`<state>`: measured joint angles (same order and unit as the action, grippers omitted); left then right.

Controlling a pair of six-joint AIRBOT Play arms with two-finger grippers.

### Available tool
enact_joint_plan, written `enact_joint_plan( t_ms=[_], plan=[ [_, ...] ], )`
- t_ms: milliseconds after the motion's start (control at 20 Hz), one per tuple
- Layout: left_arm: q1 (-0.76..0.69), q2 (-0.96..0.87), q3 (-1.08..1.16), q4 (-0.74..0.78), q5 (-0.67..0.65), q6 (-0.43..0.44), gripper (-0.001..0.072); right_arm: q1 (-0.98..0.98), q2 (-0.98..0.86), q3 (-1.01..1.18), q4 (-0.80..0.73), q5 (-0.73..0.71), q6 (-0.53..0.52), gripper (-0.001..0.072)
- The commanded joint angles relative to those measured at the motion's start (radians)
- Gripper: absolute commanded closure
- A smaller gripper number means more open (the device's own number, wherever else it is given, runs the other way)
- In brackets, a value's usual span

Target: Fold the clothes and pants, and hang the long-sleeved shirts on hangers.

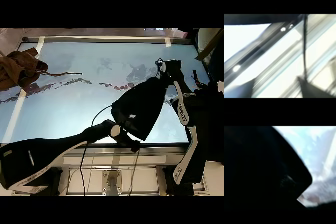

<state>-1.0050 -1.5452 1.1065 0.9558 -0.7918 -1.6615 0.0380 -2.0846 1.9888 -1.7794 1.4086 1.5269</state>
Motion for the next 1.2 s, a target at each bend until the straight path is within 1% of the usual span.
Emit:
enact_joint_plan(
  t_ms=[0,150,250,300,350,400,450,500,550,600,650,700,750,800,850,900,950,1000,1150],
  plan=[
    [0.068,0.030,0.016,-0.022,-0.058,-0.003,0.0023,0.002,-0.004,0.003,0.031,0.072,0.003,0.0682],
    [0.201,0.150,0.019,-0.022,-0.056,0.001,0.0023,0.004,-0.003,0.003,0.044,0.139,0.029,0.0682],
    [0.303,0.266,0.019,-0.020,-0.045,0.012,0.0023,0.004,0.000,0.003,0.082,0.173,0.028,0.0678],
    [0.355,0.332,0.019,-0.005,-0.031,0.029,0.0024,0.004,0.010,0.003,0.121,0.169,0.028,0.0614],
    [0.402,0.390,0.019,0.035,-0.020,0.030,0.0024,0.004,0.023,0.004,0.159,0.152,0.027,0.0493],
    [0.451,0.447,0.019,0.085,-0.015,0.029,0.0025,0.004,0.041,0.003,0.206,0.131,0.027,0.0459],
    [0.495,0.494,0.019,0.123,-0.012,0.027,0.0026,0.004,0.058,0.003,0.269,0.108,0.027,0.0459],
    [0.542,0.535,0.019,0.153,-0.011,0.027,0.0050,0.004,0.072,0.003,0.350,0.088,0.029,0.0458],
    [0.584,0.569,0.019,0.180,-0.012,0.027,0.0076,0.006,0.080,0.003,0.475,0.059,0.029,0.0458],
    [0.620,0.595,0.019,0.201,-0.012,0.027,0.0086,0.006,0.081,0.003,0.600,0.018,0.029,0.0453],
    [0.655,0.619,0.019,0.223,-0.012,0.027,0.0086,0.011,0.080,0.003,0.724,-0.047,0.032,0.0397],
    [0.685,0.638,0.019,0.244,-0.012,0.027,0.0086,0.021,0.081,0.003,0.806,-0.133,0.036,0.0373],
    [0.717,0.658,0.019,0.262,-0.012,0.027,0.0086,0.030,0.083,0.006,0.845,-0.197,0.036,0.0373],
    [0.745,0.677,0.019,0.274,-0.013,0.027,0.0085,0.036,0.083,0.023,0.836,-0.235,0.034,0.0373],
    [0.773,0.695,0.019,0.279,-0.013,0.027,0.0086,0.037,0.084,0.044,0.802,-0.244,0.031,0.0368],
    [0.798,0.709,0.019,0.279,-0.013,0.027,0.0085,0.029,0.085,0.062,0.764,-0.233,0.032,0.0303],
    [0.817,0.719,0.018,0.279,-0.013,0.027,0.0085,0.014,0.089,0.070,0.746,-0.206,0.032,0.0134],
    [0.831,0.725,0.018,0.279,-0.013,0.027,0.0086,-0.004,0.090,0.070,0.741,-0.175,0.032,0.0104],
    [0.834,0.721,0.018,0.286,-0.013,0.027,0.0085,-0.065,0.082,0.056,0.712,-0.076,0.032,0.0097]
  ],
)
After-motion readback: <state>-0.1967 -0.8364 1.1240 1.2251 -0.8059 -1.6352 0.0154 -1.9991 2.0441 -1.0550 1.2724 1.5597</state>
